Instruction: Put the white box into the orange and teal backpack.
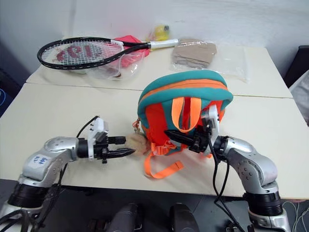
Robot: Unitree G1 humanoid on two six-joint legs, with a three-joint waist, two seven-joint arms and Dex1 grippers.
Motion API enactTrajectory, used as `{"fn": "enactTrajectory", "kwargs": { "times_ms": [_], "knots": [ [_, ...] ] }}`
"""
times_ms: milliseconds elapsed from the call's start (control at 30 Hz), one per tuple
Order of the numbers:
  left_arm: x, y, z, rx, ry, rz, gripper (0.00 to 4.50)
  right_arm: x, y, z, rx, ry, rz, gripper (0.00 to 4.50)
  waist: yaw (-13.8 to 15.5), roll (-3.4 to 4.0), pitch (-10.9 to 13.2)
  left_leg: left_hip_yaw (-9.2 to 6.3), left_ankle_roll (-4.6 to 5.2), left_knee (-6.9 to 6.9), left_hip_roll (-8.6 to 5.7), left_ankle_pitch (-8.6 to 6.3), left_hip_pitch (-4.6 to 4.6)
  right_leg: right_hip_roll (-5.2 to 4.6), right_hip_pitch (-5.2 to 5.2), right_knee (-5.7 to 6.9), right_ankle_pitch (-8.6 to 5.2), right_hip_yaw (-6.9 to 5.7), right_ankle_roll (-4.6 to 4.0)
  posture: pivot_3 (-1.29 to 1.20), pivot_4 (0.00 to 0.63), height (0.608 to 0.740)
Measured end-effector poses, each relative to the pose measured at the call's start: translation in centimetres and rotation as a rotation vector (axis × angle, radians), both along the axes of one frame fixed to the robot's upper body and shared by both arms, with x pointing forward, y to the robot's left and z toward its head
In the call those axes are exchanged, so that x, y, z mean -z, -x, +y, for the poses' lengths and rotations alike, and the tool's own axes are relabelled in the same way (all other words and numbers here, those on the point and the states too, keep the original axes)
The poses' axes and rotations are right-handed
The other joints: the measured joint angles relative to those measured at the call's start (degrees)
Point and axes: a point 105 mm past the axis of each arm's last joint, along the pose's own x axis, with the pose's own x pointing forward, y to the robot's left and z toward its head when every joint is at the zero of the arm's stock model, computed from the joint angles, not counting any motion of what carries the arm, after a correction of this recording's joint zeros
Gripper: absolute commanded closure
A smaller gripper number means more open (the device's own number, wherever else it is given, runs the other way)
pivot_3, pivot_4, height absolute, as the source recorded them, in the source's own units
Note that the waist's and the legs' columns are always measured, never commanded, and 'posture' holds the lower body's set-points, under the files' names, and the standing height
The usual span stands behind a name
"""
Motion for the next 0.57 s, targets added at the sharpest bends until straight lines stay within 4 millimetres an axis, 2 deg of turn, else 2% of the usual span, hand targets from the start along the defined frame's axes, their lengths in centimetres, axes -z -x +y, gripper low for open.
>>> {"fn": "enactTrajectory", "kwargs": {
  "times_ms": [100,167,200,267,367,400,467,567],
  "knots": [
    [-0.7,1.0,3.6,-0.059,-0.047,-0.024,0.00,1.2,0.5,-3.6,0.077,0.146,-0.052,0.78,0.1,0.02,0.0,0.00,0.02,-0.05,-0.01,-0.03,0.00,-0.01,0.02,-0.09,0.00,0.00,0.00,0.00,0.150,0.740],
    [-0.8,2.2,5.1,-0.060,-0.068,-0.042,0.00,1.8,0.8,-5.7,0.108,0.228,-0.094,0.06,0.1,0.02,0.0,0.01,0.08,-0.03,-0.02,-0.07,0.01,-0.03,0.11,-0.17,0.00,0.00,0.00,0.00,0.150,0.740],
    [-0.7,2.9,5.7,-0.054,-0.080,-0.048,0.00,2.1,0.7,-7.0,0.130,0.271,-0.115,0.06,0.0,0.03,0.0,0.05,0.11,0.00,-0.04,-0.09,0.03,-0.06,0.12,-0.20,0.00,0.02,0.00,0.00,0.150,0.740],
    [0.1,4.8,7.3,-0.069,-0.112,-0.060,0.00,2.8,0.3,-11.6,0.220,0.400,-0.158,0.06,-0.1,0.05,0.0,0.09,0.19,0.02,-0.06,-0.13,0.08,-0.10,0.20,-0.30,0.00,0.02,0.00,0.00,0.150,0.740],
    [1.1,5.6,9.4,-0.150,-0.211,-0.121,0.00,2.7,0.4,-16.9,0.328,0.501,-0.183,0.06,0.0,0.06,0.0,0.09,0.38,-0.04,-0.03,-0.24,0.17,-0.07,0.27,-0.30,-0.01,0.00,-0.01,0.00,0.150,0.740],
    [1.2,5.2,10.3,-0.202,-0.259,-0.161,0.00,2.7,0.7,-18.0,0.320,0.527,-0.206,0.06,0.2,0.07,0.0,0.05,0.37,-0.08,-0.03,-0.23,0.27,-0.06,0.34,-0.29,-0.01,-0.04,-0.03,0.00,0.150,0.740],
    [1.3,4.7,11.5,-0.272,-0.308,-0.197,0.00,3.0,1.0,-18.8,0.311,0.538,-0.227,0.06,0.1,0.07,0.0,0.05,0.37,-0.15,0.01,-0.23,0.47,-0.03,0.54,-0.29,-0.03,-0.04,-0.05,0.00,0.150,0.740],
    [1.2,4.5,11.9,-0.288,-0.316,-0.233,0.00,4.6,1.5,-19.7,0.280,0.580,-0.201,0.06,-0.1,0.11,0.1,0.06,0.37,-0.29,0.01,-0.36,0.99,-0.05,1.06,-0.46,-0.05,-0.03,-0.10,0.00,0.150,0.740]
  ]
}}
